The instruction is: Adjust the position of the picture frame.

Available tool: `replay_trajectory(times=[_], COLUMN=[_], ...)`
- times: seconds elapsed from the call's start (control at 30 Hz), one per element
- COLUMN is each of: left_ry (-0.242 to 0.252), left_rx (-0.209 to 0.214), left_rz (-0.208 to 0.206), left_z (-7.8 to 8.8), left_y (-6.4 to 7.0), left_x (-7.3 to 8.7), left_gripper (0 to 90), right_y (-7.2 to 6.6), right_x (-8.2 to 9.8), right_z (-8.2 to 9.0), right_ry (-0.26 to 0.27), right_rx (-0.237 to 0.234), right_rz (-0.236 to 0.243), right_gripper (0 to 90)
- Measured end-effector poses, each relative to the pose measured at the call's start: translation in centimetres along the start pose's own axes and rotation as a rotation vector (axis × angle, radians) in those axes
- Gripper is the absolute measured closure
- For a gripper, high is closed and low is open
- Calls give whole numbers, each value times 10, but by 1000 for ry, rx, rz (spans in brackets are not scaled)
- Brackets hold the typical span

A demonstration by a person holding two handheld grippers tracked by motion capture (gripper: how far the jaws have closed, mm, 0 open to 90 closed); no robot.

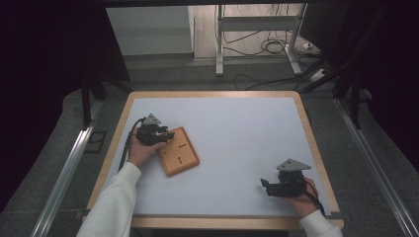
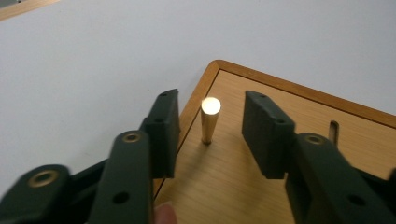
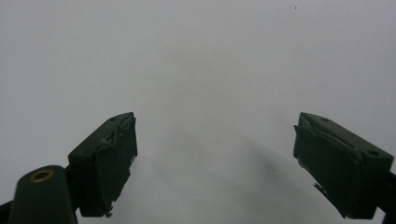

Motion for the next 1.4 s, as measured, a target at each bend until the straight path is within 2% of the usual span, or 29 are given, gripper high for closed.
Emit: replay_trajectory(times=[0.07, 0.2, 0.27, 0.4, 0.63, 0.7, 0.73, 0.87, 0.97, 1.2, 1.4], left_ry=[-11, -14, -11, -8, -9, -1, 2, -10, -24, -42, -52], left_rx=[-13, -21, -23, -7, -1, 5, 5, 10, 28, 68, 95], left_rz=[-10, 11, 15, 17, 46, 68, 59, 39, 31, 12, -26], left_z=[-1, -3, -3, -4, -2, 0, 2, 7, 8, 7, 3], left_y=[-1, -4, -5, -3, -2, -1, -1, 8, 18, 47, 70], left_x=[0, 2, 1, 1, 0, -1, -3, -6, -8, -13, -19], left_gripper=[615, 717, 739, 828, 838, 838, 837, 835, 833, 828, 828], right_y=[0, 0, 0, -1, -3, -4, -3, -3, -3, -3, -2], right_x=[1, 1, 1, 1, 0, 0, 0, 0, 0, -1, 0], right_z=[0, 2, 2, 3, 2, 2, 2, 2, 2, 3, 3], right_ry=[-3, 10, 10, 10, 23, 22, 21, 19, 19, 20, 22], right_rx=[0, -3, -2, -1, -11, -12, -12, -13, -12, -11, -11], right_rz=[-3, 4, 7, 9, 21, 23, 23, 19, 21, 20, 19], right_gripper=[135, 135, 135, 134, 133, 133, 133, 133, 133, 133, 133])
Point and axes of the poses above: each handheld gripper's, and its own axes: z roughly backward along the jaws, x roughly out of its underside, y roughly to its right, the point moved 8 cm from there along -z, roughly forward along the jaws, and after that the axes turned 6 degrees about y, right-handed, at the moved point
